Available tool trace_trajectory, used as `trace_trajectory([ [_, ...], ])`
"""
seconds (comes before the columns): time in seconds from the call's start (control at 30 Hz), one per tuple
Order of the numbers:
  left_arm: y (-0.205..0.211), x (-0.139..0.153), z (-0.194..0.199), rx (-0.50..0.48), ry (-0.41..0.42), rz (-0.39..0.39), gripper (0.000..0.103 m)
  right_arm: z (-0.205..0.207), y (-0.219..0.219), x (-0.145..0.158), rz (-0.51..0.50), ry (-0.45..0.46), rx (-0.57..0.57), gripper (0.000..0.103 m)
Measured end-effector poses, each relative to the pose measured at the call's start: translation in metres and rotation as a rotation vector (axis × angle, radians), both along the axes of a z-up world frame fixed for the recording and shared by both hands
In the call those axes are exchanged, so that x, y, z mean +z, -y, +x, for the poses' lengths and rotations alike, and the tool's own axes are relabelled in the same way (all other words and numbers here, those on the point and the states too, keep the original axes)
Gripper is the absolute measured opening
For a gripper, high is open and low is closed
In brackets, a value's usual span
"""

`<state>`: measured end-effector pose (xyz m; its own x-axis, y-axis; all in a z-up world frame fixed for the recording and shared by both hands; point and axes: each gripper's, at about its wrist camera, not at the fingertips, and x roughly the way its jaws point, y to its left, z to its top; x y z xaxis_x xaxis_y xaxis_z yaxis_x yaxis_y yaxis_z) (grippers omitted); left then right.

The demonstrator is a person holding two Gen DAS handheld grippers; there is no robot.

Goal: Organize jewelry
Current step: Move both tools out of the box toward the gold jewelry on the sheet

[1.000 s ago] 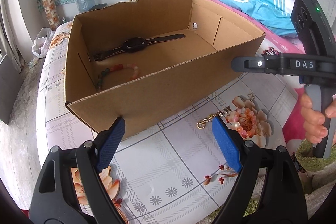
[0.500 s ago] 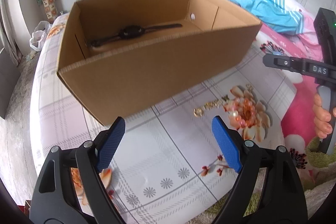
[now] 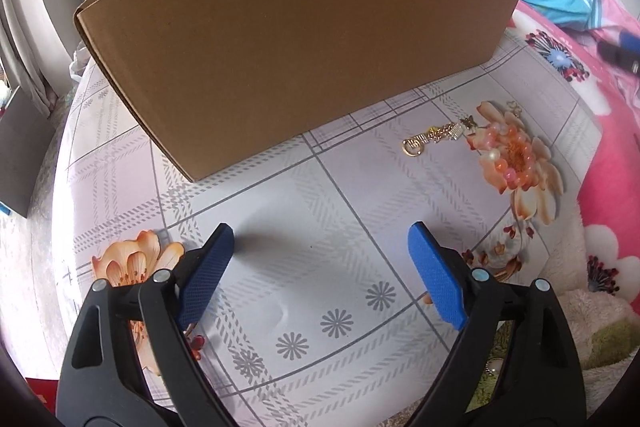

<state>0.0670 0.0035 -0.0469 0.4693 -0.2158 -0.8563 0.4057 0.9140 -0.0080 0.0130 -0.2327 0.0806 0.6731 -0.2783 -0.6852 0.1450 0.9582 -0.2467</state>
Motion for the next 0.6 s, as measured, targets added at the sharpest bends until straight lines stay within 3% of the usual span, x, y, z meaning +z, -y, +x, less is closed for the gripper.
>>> trace_trajectory([
  [0.17,-0.003,-0.002,0.0,0.002,0.0,0.002,0.095,-0.013,-0.001,0.024,0.067,0.134,0.089,0.096],
  [0.23,-0.003,-0.001,0.001,0.002,-0.013,0.008,0.095,-0.01,-0.011,0.011,0.072,0.063,0.092,0.096],
  [0.37,-0.005,0.0,0.003,-0.009,-0.031,0.016,0.095,-0.008,-0.038,-0.022,0.214,-0.043,0.174,0.096],
  [0.43,0.004,-0.001,0.006,-0.019,-0.032,0.017,0.095,-0.005,-0.054,-0.034,0.256,-0.088,0.237,0.086],
  [0.6,0.007,-0.002,0.007,-0.025,-0.029,0.017,0.095,0.007,-0.085,-0.066,0.264,-0.213,0.338,0.05],
])
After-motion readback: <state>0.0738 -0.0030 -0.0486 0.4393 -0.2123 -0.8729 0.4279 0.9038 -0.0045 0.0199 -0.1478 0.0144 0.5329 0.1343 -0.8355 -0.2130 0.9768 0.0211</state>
